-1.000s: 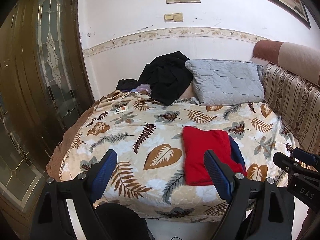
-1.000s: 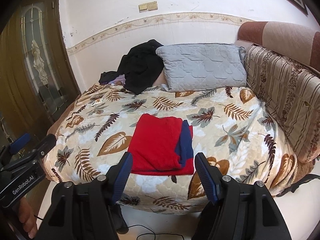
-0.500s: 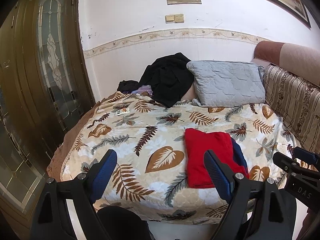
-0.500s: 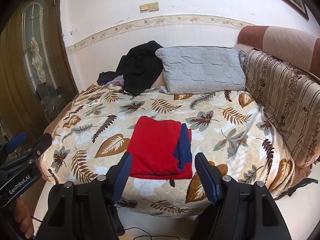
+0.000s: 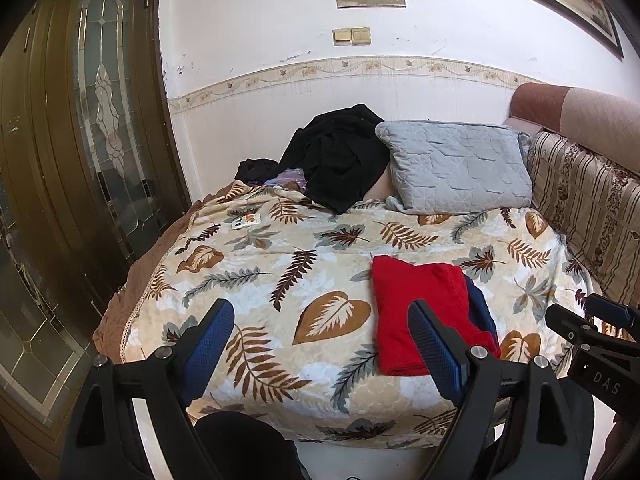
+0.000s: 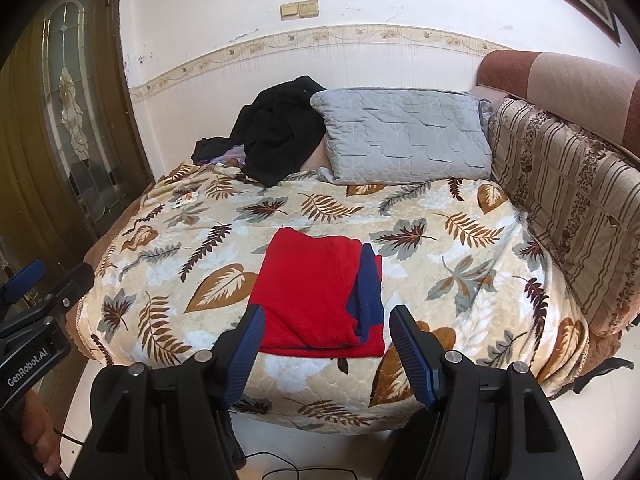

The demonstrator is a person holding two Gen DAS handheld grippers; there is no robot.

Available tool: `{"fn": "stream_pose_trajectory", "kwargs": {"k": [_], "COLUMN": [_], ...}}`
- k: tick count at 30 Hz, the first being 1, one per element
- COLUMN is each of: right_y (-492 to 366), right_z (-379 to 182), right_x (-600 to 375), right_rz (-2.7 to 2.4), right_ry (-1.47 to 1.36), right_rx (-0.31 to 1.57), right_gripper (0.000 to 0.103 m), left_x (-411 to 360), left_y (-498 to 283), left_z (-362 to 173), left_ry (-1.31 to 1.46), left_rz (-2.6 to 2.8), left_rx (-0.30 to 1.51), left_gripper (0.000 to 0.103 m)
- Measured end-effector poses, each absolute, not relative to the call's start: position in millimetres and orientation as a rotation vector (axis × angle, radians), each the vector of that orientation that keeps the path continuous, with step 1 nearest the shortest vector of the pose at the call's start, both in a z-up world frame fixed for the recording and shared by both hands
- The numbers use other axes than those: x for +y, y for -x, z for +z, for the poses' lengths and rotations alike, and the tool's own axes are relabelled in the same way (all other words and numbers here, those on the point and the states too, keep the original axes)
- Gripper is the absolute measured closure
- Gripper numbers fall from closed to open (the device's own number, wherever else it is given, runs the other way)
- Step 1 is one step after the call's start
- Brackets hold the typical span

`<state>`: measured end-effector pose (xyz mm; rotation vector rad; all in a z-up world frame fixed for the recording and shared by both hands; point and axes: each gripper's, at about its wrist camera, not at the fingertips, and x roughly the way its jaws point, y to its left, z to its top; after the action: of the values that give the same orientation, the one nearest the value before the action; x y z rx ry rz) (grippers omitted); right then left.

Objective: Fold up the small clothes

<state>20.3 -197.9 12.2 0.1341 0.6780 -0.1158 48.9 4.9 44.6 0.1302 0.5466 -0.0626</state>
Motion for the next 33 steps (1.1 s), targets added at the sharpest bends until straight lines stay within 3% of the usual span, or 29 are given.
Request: {"fn": "stream_pose_trajectory", "kwargs": {"k": [33], "right_y": [-17.1], "right_z": [18.8], "right_x": [-188.2], "right_rz": [-0.122], "right_ry": [-0.114], "right_rx": [0.664], "right_gripper": [0.034], "left_x": [8.8], "left_y": [-38.0], "left_z": [52.9], "left_ry": [-0.122], "left_rz": [-0.068], "left_rx": [0.515], "left_gripper": [0.014]}}
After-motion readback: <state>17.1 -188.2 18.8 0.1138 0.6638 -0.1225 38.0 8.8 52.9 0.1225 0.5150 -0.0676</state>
